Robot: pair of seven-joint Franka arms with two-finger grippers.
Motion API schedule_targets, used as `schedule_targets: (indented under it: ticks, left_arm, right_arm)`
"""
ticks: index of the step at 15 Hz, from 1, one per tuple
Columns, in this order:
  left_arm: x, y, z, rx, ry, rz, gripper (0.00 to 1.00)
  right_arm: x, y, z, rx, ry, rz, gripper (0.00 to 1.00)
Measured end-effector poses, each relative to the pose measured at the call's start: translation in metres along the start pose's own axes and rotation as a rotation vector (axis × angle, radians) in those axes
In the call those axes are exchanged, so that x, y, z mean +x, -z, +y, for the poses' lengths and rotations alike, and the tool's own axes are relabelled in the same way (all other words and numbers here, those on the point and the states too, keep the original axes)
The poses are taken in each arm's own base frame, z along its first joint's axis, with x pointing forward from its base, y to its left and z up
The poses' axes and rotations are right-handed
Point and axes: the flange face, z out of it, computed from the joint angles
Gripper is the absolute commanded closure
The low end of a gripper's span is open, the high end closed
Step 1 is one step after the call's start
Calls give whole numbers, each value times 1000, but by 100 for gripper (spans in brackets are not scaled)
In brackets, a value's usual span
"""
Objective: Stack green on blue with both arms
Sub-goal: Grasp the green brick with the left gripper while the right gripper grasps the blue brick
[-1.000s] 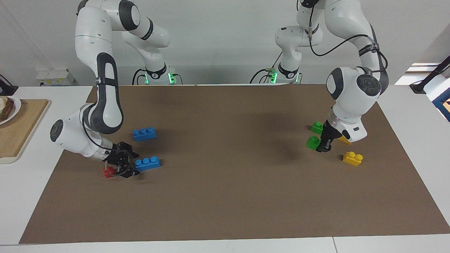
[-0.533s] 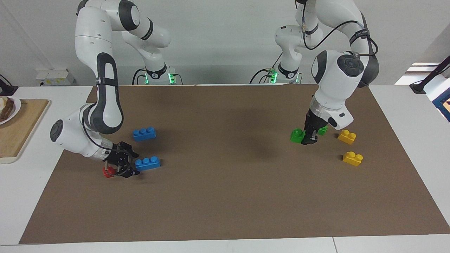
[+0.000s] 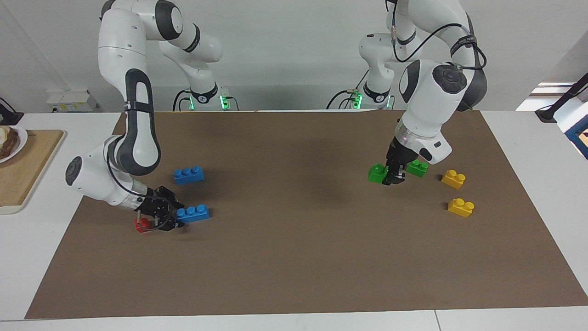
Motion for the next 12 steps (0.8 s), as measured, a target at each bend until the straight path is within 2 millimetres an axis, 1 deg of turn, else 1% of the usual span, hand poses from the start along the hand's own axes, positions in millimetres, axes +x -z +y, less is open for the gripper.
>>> schedule_targets:
  ticks: [3,6,10,12]
  left_arm:
    - [0,-2,-3,24,12,-1,100]
    - [-5,-3,-9,69,81,-6,100]
    - [-26,-1,-17,112,98,-4,100]
    - [-30,-1,-18,113,111,-3,100]
  right_arm:
    - [-3,-1,-1,-3,29,-3,100]
    - [-7,0,-3,0,33,-3,100]
    - [-18,21,-17,20,9,-5,100]
    - [-36,28,-28,24,7,-19,100]
